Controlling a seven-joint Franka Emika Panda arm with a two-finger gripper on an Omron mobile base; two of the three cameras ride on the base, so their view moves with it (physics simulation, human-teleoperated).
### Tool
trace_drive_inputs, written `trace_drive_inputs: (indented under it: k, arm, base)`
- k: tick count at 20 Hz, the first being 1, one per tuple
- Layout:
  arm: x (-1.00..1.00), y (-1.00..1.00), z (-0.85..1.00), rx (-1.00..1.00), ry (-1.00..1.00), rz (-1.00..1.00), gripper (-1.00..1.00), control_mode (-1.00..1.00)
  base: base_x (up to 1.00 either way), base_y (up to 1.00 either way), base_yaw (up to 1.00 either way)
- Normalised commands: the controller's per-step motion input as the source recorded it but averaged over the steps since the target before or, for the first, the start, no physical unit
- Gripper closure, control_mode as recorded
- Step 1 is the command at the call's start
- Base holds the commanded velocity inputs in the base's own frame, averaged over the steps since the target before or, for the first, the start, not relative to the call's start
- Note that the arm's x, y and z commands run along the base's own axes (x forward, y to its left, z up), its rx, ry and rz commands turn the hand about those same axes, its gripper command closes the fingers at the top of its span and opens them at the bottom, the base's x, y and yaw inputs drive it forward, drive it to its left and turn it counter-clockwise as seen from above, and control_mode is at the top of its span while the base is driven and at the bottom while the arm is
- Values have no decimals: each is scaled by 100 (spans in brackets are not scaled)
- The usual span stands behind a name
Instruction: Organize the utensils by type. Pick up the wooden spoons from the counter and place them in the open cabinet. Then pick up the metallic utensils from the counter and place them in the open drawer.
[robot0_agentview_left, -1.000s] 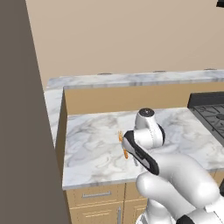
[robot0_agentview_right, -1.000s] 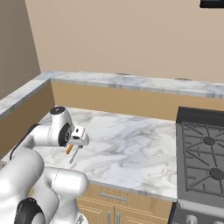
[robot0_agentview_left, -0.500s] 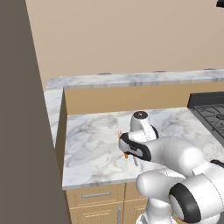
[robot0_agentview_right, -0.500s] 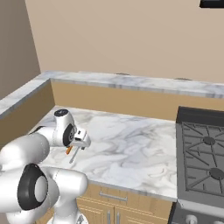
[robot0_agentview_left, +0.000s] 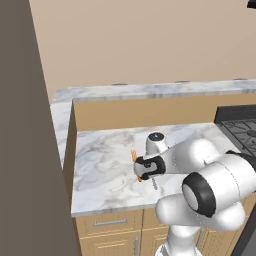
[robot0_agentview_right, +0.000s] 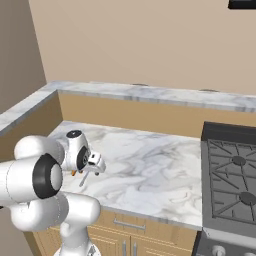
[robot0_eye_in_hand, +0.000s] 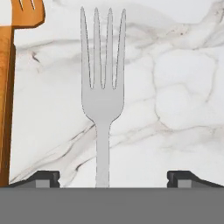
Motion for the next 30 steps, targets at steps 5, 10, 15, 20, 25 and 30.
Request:
trace_drive_inputs:
  k: [5,10,15,20,25,30]
  arm:
    - [6,0,-40,0,0,-2,-100,-100]
    - [2,-3,-46,0,0,-2,100,-100]
    - [0,-18,-55,0,0,-1,100,-100]
    - [0,-24,-59,0,0,0,100,-100]
    - [0,-1,-53,0,-3,0,100,-100]
    - [-5,-1,-55,0,-12,-1,100,-100]
  base:
    - [0,0,0]
    - [0,0,0]
    - [0,0,0]
    - [0,0,0]
    - [0,0,0]
    - [0,0,0]
